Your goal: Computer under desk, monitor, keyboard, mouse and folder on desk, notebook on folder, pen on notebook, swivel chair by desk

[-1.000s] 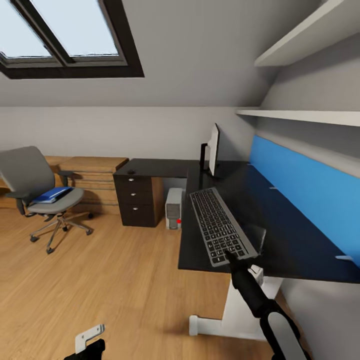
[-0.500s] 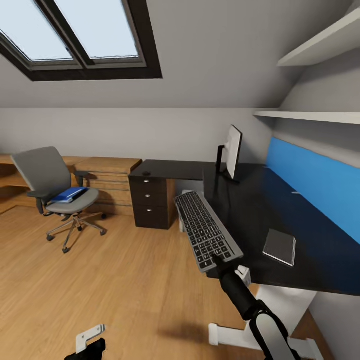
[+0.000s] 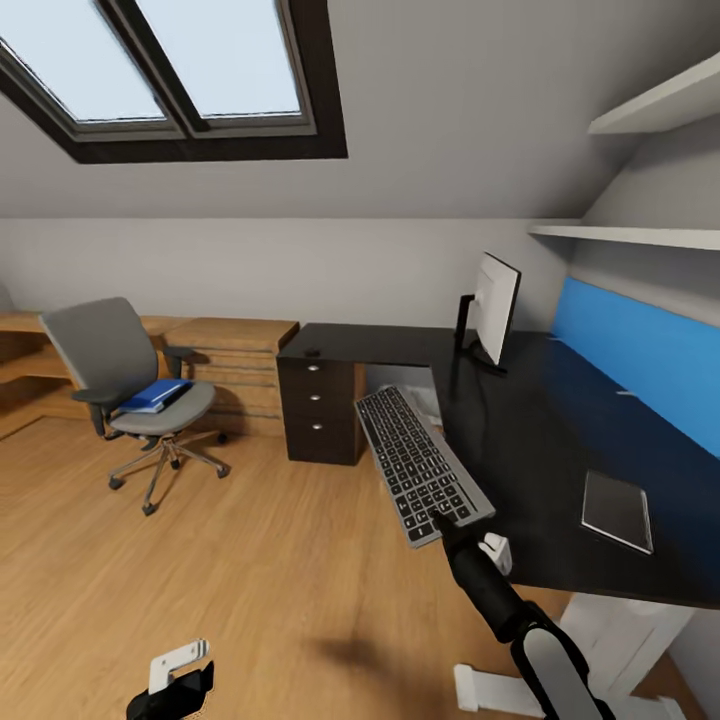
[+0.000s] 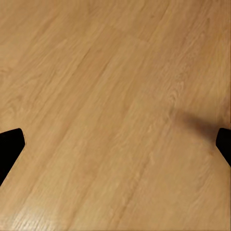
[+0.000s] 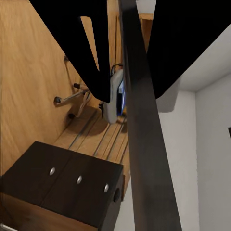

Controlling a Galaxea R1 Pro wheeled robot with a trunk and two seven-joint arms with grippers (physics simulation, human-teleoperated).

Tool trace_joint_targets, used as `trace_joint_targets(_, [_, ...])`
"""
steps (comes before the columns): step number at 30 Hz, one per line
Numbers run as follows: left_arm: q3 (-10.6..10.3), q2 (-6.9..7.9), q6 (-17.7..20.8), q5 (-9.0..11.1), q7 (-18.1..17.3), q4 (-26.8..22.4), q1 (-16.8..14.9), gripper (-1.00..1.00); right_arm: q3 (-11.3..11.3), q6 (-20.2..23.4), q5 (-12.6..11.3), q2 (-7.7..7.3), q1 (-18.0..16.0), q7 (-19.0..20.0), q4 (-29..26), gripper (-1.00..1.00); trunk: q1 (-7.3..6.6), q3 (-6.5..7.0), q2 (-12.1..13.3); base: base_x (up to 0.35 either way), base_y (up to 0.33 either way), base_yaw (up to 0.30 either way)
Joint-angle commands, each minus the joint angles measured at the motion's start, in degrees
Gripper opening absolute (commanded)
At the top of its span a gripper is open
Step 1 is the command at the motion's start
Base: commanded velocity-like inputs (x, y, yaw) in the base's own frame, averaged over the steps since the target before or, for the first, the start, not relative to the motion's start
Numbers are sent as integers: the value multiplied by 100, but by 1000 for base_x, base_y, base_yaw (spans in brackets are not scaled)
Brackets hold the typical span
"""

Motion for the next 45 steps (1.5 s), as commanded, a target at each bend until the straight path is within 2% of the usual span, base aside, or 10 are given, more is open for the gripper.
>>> trace_joint_targets(1, [-9,3,24,55,17,-8,-1,100,4,4,-67,0,-4,-59,-8,-100,-22,13,38,109,316,0])
trace_joint_targets(3, [-9,3,23,55,14,-7,-1,100,4,1,-72,-1,-4,-100,-9,-100,-66,49,118,109,316,0])
trace_joint_targets(12, [-8,-3,29,55,6,-4,-1,100,4,-36,-70,12,-4,-152,15,-100,-66,49,118,110,316,-59])
trace_joint_targets(32, [-21,-31,30,55,29,47,-1,100,10,-43,-68,30,-4,-144,116,-100,-66,13,118,141,312,-209])
trace_joint_targets(45, [-23,-34,30,49,33,118,-1,100,10,-40,-70,47,-4,-144,86,-100,-66,12,118,252,251,-23])
